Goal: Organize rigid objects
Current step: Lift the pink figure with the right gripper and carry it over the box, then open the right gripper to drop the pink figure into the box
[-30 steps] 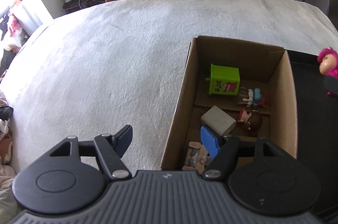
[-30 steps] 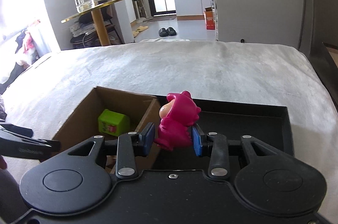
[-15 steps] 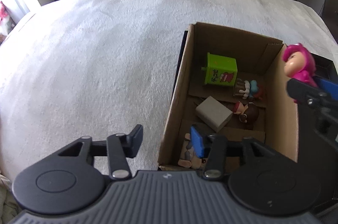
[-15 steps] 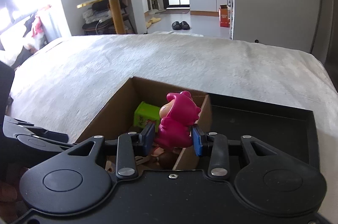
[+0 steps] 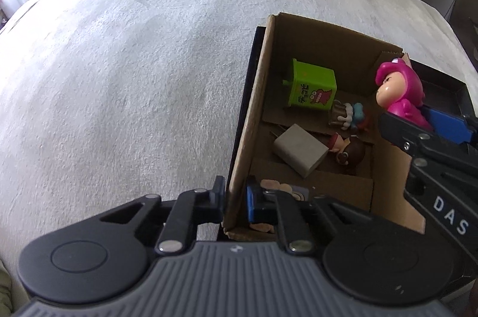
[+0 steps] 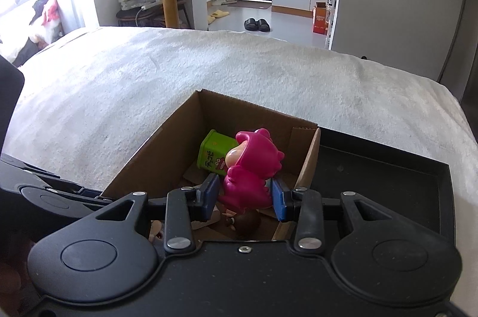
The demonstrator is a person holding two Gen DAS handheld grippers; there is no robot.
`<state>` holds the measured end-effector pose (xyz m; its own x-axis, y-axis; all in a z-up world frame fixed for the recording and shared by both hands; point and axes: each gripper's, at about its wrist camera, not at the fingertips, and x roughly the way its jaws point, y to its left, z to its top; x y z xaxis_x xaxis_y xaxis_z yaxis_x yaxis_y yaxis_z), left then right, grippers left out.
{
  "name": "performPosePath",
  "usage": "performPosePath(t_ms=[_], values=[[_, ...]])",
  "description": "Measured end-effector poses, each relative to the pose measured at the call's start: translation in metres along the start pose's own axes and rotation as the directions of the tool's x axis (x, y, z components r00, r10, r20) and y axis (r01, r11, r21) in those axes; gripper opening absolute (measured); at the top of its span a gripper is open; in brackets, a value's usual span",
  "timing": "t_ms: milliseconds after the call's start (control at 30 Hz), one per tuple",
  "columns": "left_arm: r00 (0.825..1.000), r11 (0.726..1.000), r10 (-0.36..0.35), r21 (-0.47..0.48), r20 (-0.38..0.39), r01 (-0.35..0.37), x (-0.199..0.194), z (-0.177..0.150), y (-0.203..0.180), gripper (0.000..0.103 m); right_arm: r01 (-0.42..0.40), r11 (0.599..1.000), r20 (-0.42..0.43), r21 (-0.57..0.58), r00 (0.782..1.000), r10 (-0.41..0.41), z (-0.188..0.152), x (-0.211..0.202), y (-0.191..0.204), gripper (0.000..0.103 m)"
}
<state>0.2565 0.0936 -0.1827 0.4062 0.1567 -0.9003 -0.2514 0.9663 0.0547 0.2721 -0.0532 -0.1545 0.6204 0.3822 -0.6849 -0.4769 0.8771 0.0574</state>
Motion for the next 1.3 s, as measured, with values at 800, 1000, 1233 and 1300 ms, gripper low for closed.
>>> performPosePath(t_ms=[800, 1000, 1233, 1300], values=[[1.0, 1.0, 0.007, 0.01, -0.004, -0.007, -0.004, 0.0, -0.002, 0.015, 0.023, 0.998, -0.013, 0.052, 1.0, -0.022, -0.005, -0.006, 0.0, 0.056], [0.999, 1.0, 0.024, 0.019, 0.037, -0.024, -0.02, 0.001, -0.005, 0.034, 0.025, 0.996, -0.011, 0.09, 1.0, -0.024, -0.002, -0.017, -0.004, 0.066], [0.996, 0.999, 0.021, 0.026, 0.092, -0.024, -0.049, 0.0, -0.003, 0.052, 0.033, 0.991, 0.024, 0.129, 0.999, -0.037, 0.001, -0.042, -0.011, 0.082], [0.995, 0.999, 0.017, 0.026, 0.097, -0.019, -0.056, -0.002, -0.003, 0.056, 0.031, 0.989, 0.029, 0.142, 0.999, -0.035, 0.001, -0.049, -0.012, 0.087]])
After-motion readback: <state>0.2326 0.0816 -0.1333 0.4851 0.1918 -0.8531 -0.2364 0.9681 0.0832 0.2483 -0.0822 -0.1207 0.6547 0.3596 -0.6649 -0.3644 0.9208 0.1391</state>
